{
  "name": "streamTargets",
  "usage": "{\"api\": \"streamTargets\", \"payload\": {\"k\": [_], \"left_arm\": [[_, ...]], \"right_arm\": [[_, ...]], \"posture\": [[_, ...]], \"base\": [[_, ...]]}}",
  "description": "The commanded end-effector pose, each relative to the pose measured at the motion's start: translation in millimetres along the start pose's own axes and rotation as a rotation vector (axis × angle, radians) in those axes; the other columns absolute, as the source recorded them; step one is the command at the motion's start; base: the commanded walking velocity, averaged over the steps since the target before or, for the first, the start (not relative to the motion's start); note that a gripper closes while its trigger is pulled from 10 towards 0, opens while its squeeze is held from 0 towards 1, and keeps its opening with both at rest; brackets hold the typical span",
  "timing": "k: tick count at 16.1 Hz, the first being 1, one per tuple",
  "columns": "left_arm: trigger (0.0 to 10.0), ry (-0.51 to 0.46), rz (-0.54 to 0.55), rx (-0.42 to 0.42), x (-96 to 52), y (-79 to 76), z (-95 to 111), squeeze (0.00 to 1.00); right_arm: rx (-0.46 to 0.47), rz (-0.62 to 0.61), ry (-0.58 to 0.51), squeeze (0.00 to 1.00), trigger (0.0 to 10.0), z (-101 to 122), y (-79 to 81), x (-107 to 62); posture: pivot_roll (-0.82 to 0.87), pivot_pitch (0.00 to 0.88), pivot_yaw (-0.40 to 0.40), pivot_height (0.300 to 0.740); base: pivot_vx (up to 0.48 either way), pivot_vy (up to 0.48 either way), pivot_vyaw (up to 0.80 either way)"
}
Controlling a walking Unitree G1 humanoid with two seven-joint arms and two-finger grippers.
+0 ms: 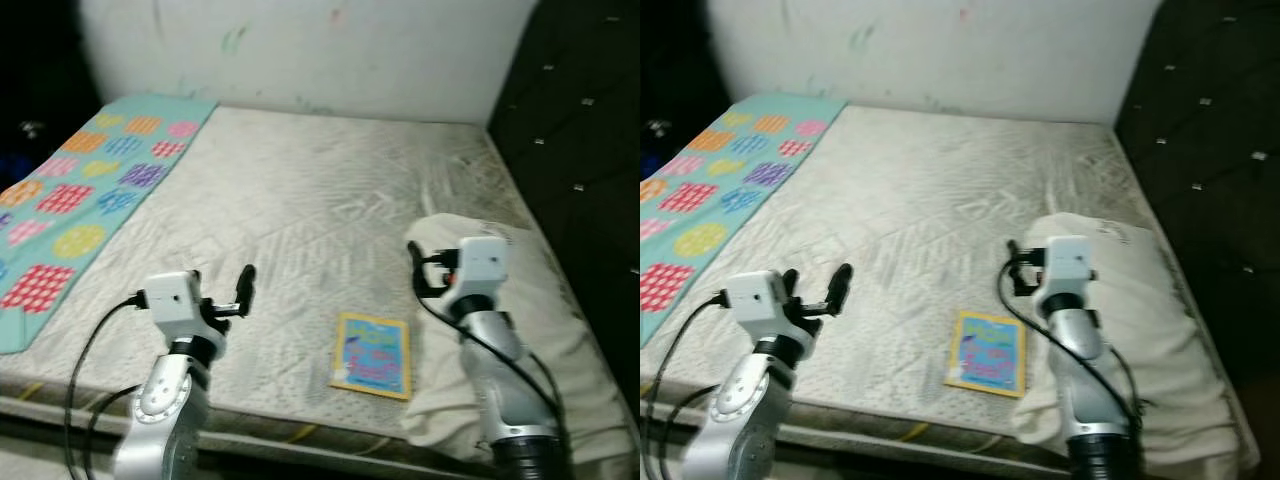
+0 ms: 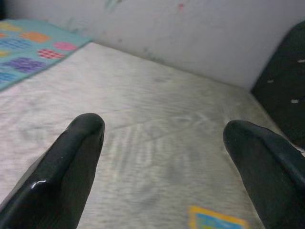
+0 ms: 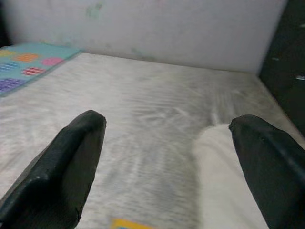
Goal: Clean up the room
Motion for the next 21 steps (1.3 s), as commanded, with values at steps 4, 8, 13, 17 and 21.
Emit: {"api": "streamTargets", "payload": {"k": [4,8,13,17,21], "left_arm": [[10.0,0.006,-0.012,-0.005,0.6,-2.7,-0.3,0.0],[10.0,0.001,-0.018,-0.003,2.5,-3.0,1.2,0.0],[10.0,0.003,-0.014,-0.006,1.6,-3.5,1.3,0.0],[10.0,0.003,-0.014,-0.01,1.9,-3.9,1.4,0.0],[10.0,0.007,-0.019,-0.011,2.4,-5.1,0.9,0.0]], "right_arm": [[-0.02,-0.026,-0.035,0.0,10.0,5.9,-9.4,-2.3],[-0.017,-0.027,-0.021,0.0,10.0,3.9,-9.4,-3.0],[-0.001,-0.012,-0.017,0.0,10.0,3.7,-6.1,-3.1],[0.008,-0.01,-0.003,0.0,10.0,1.9,-6.6,-4.1],[0.003,-0.006,0.012,0.0,10.0,-1.1,-6.5,-5.6]], "posture": [[-0.07,0.0,-0.013,0.74],[-0.08,0.0,-0.011,0.74],[-0.07,0.0,-0.015,0.74],[-0.08,0.0,-0.015,0.74],[-0.08,0.0,-0.016,0.74]], "base": [[0.0,0.48,0.0],[0.0,0.48,0.0],[0.0,0.48,0.0],[0.0,0.48,0.0],[0.0,0.48,0.0]]}}
Point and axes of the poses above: a point about 5 cm out from each wrist's last joint towards the gripper, its own x axis pointing out of the wrist towards the gripper, its own z axis along the axis of the wrist's last joint, y = z × x, the point moved 1 cm from there along x, pointing out of the wrist towards the gripper, and after that the axes turned 11 degrees about x, right-handed, at the moved point
